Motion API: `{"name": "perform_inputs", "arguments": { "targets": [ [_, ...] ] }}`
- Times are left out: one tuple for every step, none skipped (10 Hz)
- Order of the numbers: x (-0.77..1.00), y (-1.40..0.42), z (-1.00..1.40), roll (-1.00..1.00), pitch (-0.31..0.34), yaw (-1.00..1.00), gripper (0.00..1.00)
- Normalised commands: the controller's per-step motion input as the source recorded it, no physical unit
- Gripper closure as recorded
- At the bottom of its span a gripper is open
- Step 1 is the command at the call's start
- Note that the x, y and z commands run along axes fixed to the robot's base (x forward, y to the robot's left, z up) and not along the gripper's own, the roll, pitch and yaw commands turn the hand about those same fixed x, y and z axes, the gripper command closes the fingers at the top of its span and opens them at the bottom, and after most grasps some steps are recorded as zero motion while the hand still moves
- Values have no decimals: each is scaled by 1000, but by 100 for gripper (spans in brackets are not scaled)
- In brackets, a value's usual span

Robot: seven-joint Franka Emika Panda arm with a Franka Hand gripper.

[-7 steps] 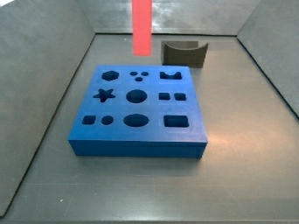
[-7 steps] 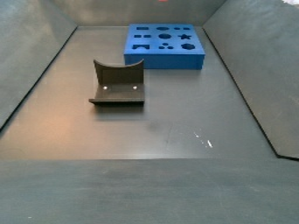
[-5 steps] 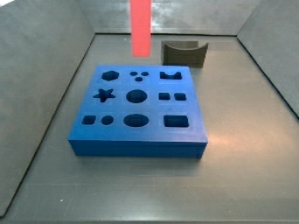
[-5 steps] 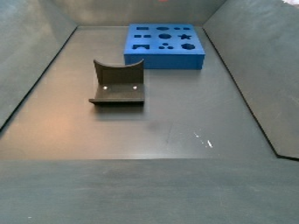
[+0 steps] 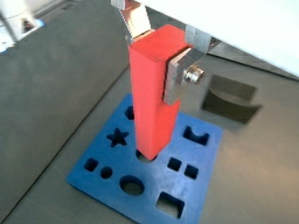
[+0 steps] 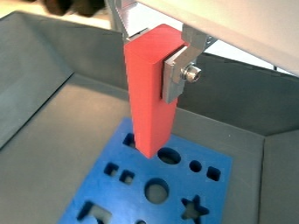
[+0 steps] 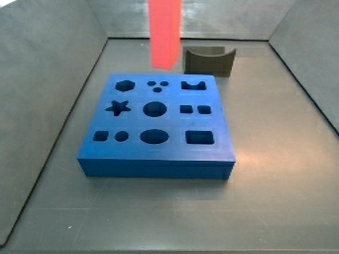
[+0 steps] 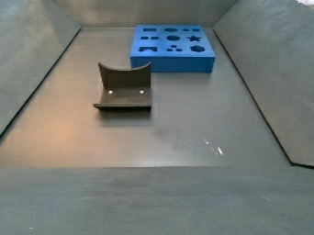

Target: Insert the rectangle object.

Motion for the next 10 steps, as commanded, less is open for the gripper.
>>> {"name": "perform_inputs", "arguments": {
  "targets": [
    [491,-214,-54,77,-4,-603,100],
    [429,-183,-143,117,-11,-663,100],
    [237,-120,-211,141,-29,-837,100],
    [57,-57,-251,140,-44,-991,100],
    [54,-54,-251,136,-44,-994,100],
    [49,-51,-246,133,-44,-1000,100],
    [43,-34,-251,121,-44,-1000,100],
    [31,-20,-260,99,-39,-1000,100],
    [14,-31,-223,59,-20,-1000,100],
    [217,-103,-174,56,0,-840,100]
  ]
}}
